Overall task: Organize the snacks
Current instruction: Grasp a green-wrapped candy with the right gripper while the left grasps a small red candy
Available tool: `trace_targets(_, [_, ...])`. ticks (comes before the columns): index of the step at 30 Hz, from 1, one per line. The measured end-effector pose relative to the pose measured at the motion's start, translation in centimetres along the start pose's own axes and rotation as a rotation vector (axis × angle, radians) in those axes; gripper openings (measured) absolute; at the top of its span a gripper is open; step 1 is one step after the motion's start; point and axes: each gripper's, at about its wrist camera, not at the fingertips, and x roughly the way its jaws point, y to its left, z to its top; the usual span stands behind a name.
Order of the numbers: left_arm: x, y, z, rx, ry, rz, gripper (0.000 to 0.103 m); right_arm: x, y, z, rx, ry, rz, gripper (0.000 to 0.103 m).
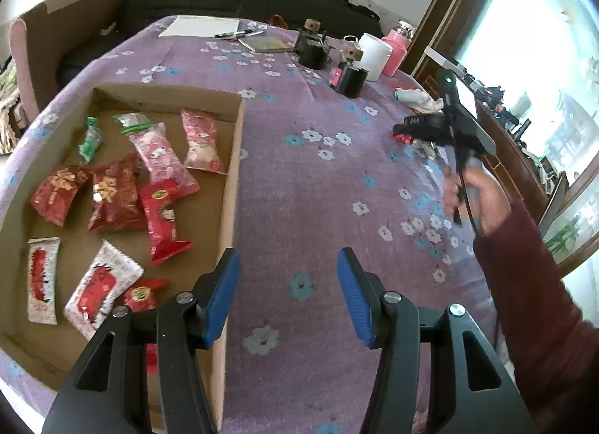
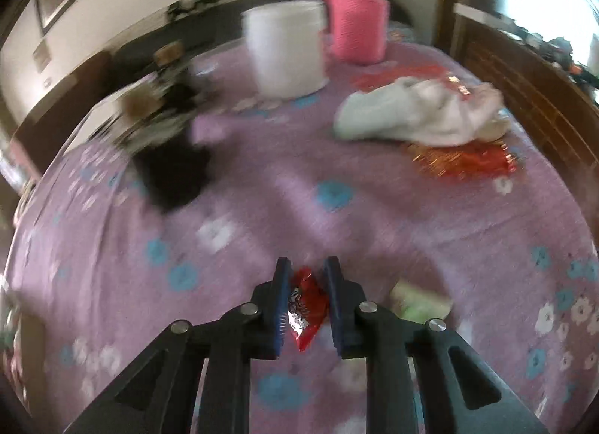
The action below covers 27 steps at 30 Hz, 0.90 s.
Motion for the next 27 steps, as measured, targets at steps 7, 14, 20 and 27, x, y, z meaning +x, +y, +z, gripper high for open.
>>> trace_targets(7, [0.8,-1.4,0.5,0.026,0.014,-0.034,0.052,-6.1,2.3,-5.8,-0.029,0.126,0.465,0.020])
trace_targets(14, [1.5,-2.6,0.3,0.045,0.044,-0.043,0.052,-9.1,-5.6,-5.2,0.203,-0.111,0.171,0.045])
trace_targets(20, [3.1,-4.9,1.0,0.113,0.067,-0.018,0.052,-5.8,-8.9,-5.8,0.337,-0.064,0.113,0.048])
trace_targets(27, [6.9,-10.1,2.7,0.301,0.064,0.006,0.052,-3.8,-8.8,-4.0,0.287,-0.126,0.119,0.059])
